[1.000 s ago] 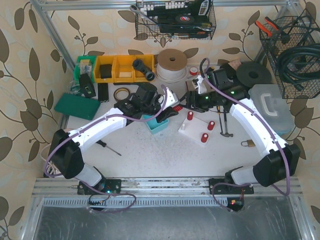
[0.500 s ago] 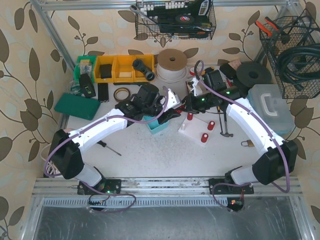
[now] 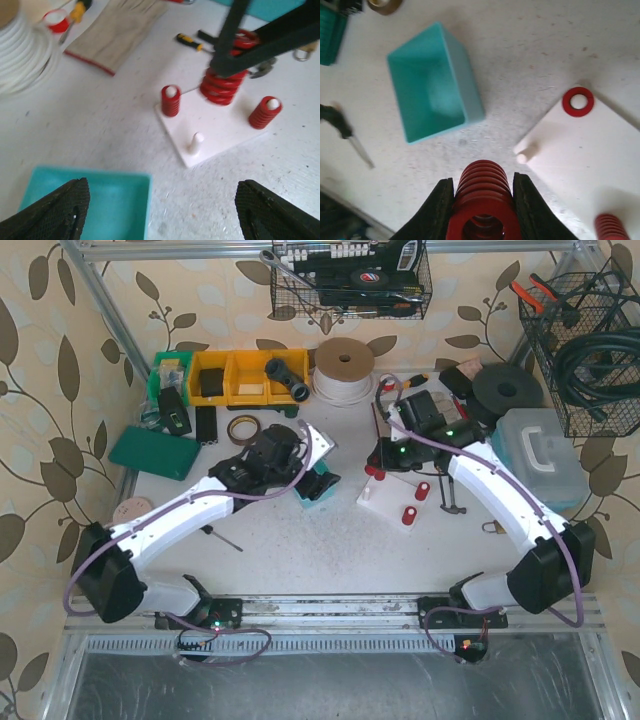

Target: Install the large spring

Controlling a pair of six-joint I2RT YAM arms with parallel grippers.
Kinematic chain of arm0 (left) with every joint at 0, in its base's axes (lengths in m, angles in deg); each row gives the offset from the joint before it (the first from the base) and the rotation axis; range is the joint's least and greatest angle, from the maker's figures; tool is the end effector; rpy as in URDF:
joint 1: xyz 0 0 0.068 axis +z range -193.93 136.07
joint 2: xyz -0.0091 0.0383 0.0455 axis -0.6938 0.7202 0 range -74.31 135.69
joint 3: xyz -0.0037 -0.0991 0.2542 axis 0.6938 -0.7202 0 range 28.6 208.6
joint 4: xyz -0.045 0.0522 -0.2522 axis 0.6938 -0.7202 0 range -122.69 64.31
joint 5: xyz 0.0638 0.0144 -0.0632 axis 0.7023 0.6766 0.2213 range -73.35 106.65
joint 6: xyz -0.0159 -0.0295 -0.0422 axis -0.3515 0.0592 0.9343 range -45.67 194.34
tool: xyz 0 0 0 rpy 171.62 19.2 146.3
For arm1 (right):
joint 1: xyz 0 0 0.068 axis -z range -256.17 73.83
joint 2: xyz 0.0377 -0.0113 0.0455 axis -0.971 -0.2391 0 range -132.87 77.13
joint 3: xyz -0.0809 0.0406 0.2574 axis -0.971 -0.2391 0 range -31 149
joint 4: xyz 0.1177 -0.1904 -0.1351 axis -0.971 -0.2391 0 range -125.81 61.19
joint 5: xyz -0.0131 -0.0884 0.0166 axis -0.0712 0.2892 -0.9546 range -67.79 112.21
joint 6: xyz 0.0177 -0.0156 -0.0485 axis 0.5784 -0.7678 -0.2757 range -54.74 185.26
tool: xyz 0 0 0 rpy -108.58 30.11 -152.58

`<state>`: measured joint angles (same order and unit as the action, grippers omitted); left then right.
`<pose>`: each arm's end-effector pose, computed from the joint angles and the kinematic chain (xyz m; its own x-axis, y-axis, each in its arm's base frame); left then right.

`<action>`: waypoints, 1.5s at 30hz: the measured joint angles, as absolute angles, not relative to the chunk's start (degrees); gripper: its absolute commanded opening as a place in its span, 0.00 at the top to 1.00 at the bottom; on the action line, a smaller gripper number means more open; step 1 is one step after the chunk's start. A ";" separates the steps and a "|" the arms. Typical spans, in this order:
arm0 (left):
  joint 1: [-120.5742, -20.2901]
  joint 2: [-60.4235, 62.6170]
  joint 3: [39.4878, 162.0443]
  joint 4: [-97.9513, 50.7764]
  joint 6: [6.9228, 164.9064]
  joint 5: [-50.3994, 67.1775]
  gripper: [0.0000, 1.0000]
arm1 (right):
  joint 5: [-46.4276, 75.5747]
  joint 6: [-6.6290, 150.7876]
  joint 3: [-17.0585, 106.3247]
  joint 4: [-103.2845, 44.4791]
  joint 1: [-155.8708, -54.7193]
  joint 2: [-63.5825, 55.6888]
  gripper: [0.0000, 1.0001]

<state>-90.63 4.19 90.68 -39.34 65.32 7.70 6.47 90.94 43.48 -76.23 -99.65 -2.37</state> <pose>0.2112 -0.2322 0.3060 -0.2122 0.4508 -0.8670 0.8551 0.5152 0.0586 0.2596 0.1233 0.3255 -0.8872 0.0692 -0.4562 -0.1674 0.8731 0.4579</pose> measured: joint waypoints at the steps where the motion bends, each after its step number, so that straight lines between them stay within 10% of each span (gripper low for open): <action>1: -90.26 3.01 89.83 -39.95 67.02 9.27 0.17 | 8.72 90.30 43.06 -76.40 -100.35 -2.46 1.00; 18: -76.36 -7.35 85.89 -59.73 94.19 28.46 0.06 | 29.92 86.41 40.33 -75.64 -114.08 -9.58 1.00; 45: -75.40 -4.99 87.95 -62.66 92.42 28.27 0.07 | 33.53 86.61 35.78 -69.43 -114.10 -15.05 1.00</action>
